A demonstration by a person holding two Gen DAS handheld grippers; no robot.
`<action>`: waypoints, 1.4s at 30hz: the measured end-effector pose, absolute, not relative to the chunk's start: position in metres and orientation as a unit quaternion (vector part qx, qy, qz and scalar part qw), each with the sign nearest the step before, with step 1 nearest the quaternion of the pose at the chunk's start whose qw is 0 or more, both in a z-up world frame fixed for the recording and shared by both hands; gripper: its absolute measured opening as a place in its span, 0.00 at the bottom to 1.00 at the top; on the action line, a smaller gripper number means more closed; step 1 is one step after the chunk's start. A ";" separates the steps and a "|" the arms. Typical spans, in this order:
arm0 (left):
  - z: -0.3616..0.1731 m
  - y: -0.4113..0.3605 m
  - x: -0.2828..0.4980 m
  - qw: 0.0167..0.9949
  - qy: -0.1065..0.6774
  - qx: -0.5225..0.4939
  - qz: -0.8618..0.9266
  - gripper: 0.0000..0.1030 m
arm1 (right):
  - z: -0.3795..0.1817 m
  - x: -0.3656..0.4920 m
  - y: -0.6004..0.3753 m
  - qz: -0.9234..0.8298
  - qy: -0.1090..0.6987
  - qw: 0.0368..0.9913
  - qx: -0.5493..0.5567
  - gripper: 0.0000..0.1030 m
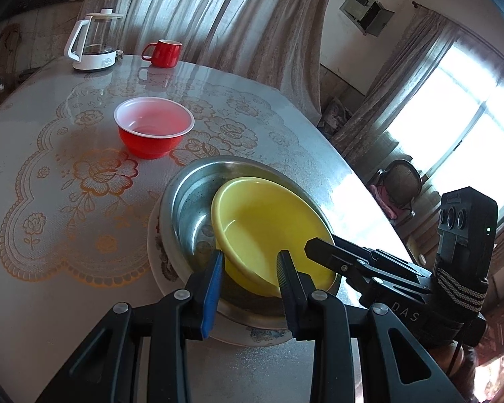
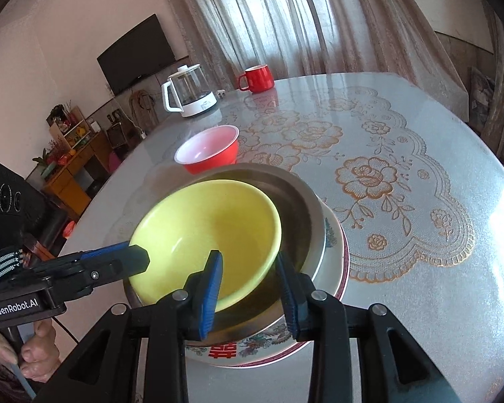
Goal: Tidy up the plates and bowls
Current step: 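Lower the yellow bowl into the steel bowl with the right gripper, then open the right gripper and withdraw it from the yellow bowl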
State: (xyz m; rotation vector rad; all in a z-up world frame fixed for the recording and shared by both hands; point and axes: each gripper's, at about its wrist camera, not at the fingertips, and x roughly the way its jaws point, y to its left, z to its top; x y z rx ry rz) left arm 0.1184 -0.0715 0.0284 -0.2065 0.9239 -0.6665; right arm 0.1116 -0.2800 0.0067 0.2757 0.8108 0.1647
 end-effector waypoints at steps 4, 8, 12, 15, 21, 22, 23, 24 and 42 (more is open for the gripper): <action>0.028 -0.074 0.115 0.838 0.434 -0.088 -0.319 0.31 | 0.006 0.110 -0.287 0.087 0.390 0.903 0.159 0.32; 0.027 -0.073 0.118 0.839 0.435 -0.092 -0.313 0.31 | 0.008 0.107 -0.287 0.096 0.391 0.902 0.155 0.32; 0.031 -0.069 0.121 0.839 0.428 -0.113 -0.315 0.31 | 0.008 0.110 -0.278 0.083 0.392 0.908 0.127 0.32; 0.032 -0.066 0.120 0.845 0.423 -0.111 -0.309 0.31 | 0.007 0.114 -0.270 0.075 0.393 0.910 0.107 0.36; 0.032 -0.063 0.118 0.850 0.417 -0.100 -0.305 0.31 | 0.006 0.113 -0.270 0.082 0.393 0.910 0.107 0.40; 0.032 -0.064 0.117 0.852 0.415 -0.097 -0.303 0.31 | 0.006 0.113 -0.270 0.083 0.393 0.910 0.106 0.40; 0.032 -0.064 0.115 0.854 0.414 -0.092 -0.301 0.31 | 0.006 0.112 -0.270 0.083 0.393 0.910 0.104 0.40; 0.031 -0.065 0.115 0.856 0.413 -0.087 -0.297 0.31 | 0.007 0.112 -0.269 0.084 0.392 0.910 0.103 0.40; 0.026 -0.051 0.125 0.864 0.419 -0.100 -0.261 0.52 | 0.007 0.093 -0.320 0.049 0.367 0.901 0.227 0.42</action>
